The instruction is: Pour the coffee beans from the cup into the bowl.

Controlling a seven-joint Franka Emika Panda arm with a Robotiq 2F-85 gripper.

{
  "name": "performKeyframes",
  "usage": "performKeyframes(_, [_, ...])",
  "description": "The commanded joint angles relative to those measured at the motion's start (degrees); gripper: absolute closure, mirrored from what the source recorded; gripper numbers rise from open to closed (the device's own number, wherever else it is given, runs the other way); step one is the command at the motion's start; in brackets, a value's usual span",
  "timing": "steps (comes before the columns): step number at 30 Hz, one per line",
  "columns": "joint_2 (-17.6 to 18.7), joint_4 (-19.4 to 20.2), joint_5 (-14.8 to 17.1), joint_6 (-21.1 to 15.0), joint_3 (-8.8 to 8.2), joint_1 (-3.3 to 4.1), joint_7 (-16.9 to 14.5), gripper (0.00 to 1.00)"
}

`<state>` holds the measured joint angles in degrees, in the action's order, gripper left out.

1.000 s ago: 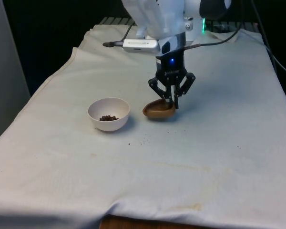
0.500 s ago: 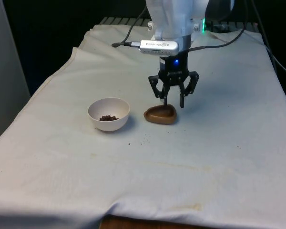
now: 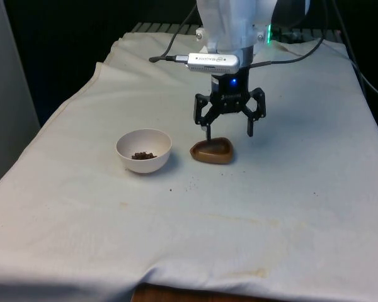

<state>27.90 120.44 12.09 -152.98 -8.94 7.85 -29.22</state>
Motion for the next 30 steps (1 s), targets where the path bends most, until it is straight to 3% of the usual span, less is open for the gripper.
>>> performKeyframes(1, [0.00,0.11,-0.11,-0.29,-0.17,0.11,0.17,0.00])
performKeyframes(30, [-7.45,-0.29,-0.80,6.42,-0.29,-0.29,0.34,0.00])
